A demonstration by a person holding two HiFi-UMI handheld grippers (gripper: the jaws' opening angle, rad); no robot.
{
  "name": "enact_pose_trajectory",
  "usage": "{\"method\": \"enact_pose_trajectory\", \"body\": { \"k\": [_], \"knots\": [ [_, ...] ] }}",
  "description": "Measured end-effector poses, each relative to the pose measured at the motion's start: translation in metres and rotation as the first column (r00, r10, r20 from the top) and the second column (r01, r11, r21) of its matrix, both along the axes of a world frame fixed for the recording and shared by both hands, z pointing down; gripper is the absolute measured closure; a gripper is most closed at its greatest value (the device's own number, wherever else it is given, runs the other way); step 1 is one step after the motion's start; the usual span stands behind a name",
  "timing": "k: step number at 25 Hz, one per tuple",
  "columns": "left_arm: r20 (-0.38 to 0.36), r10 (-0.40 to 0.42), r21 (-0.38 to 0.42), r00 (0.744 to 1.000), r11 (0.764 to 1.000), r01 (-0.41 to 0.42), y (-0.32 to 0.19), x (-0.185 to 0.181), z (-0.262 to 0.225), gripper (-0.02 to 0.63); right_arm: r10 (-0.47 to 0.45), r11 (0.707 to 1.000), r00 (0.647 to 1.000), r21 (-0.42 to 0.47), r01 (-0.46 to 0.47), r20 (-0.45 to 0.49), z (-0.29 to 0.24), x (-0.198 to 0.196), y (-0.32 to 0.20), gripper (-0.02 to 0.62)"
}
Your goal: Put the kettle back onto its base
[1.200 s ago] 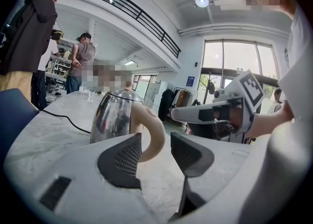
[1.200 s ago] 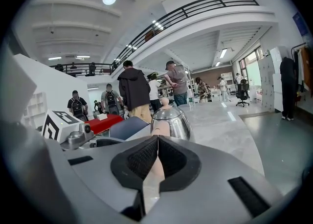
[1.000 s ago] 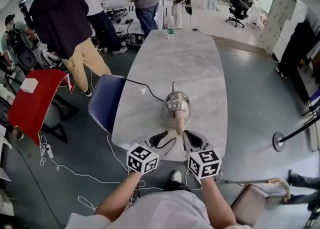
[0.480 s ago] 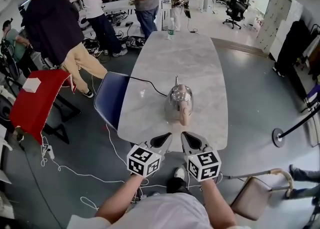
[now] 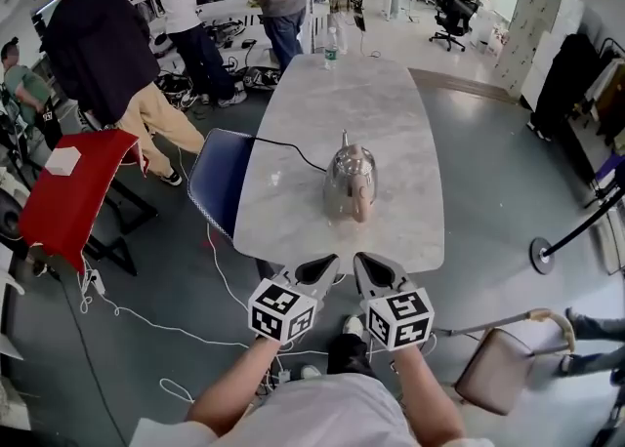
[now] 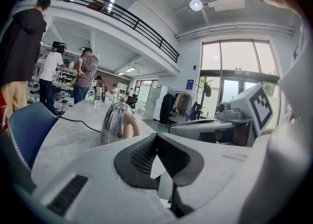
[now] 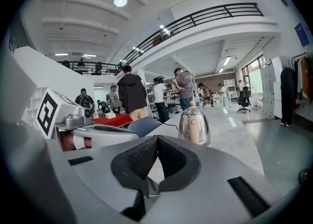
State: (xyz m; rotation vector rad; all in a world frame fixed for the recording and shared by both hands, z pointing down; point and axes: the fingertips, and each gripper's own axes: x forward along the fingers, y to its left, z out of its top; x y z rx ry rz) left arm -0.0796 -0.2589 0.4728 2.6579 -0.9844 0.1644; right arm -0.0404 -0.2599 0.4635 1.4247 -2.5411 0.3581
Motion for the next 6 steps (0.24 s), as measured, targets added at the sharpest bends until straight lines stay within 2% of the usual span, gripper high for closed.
{"method": "enact_pose_trajectory", "body": {
  "k": [6],
  "knots": [
    [0.002,0.007,0.011,1.000,1.000,-0.007,0.015,-0.002,-0.004,0.598,0.004,1.000,1.000,0.004,-0.004,-0.002,-0.003,-0.003,0.017,0.591]
  ]
}}
